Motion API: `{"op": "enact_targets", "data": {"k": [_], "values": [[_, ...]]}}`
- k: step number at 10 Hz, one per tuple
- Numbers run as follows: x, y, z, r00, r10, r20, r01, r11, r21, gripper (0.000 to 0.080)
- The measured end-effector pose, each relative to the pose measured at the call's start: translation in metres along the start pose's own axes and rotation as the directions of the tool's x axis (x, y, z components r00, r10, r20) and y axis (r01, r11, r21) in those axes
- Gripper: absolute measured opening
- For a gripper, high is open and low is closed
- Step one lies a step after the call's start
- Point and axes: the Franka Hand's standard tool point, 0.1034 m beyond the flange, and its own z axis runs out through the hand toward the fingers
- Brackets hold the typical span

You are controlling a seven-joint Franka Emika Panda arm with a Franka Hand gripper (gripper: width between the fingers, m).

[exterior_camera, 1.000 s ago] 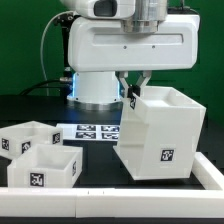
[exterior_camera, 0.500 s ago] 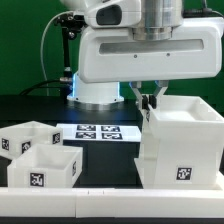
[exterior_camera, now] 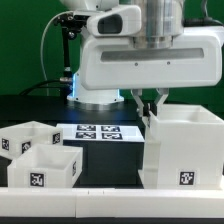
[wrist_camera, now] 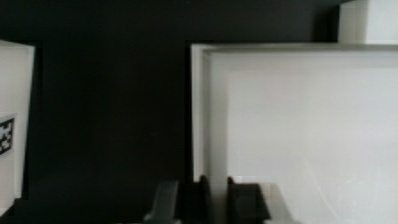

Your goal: Assemble drawer

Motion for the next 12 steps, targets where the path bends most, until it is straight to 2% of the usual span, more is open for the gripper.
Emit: {"op": "enact_targets", "data": {"k": [4,7,8,9,10,11,12], "values": [[0.008,0.000,0.000,0.999,0.038,-0.026,-0.038,0.999,-0.004,0.0035],[0.007,0.000,-0.001,0.999,0.033,-0.025,-0.033,0.999,-0.003,0.0035],[0.008,0.000,-0.001,0.999,0.033,-0.025,-0.033,0.999,-0.003,0.0114],[0.008,0.000,-0.001,0.999,0.033,-0.025,-0.033,0.999,-0.003,0.0292],[0.008,0.004,-0.004,1.000,-0.017,-0.018,0.017,1.000,-0.001,0.0292],[0.009,0.016,-0.020,0.996,-0.085,-0.011,0.085,0.996,0.005,0.0478],[0.010,0.027,-0.033,0.985,-0.170,-0.020,0.170,0.985,0.004,0.0478]]}}
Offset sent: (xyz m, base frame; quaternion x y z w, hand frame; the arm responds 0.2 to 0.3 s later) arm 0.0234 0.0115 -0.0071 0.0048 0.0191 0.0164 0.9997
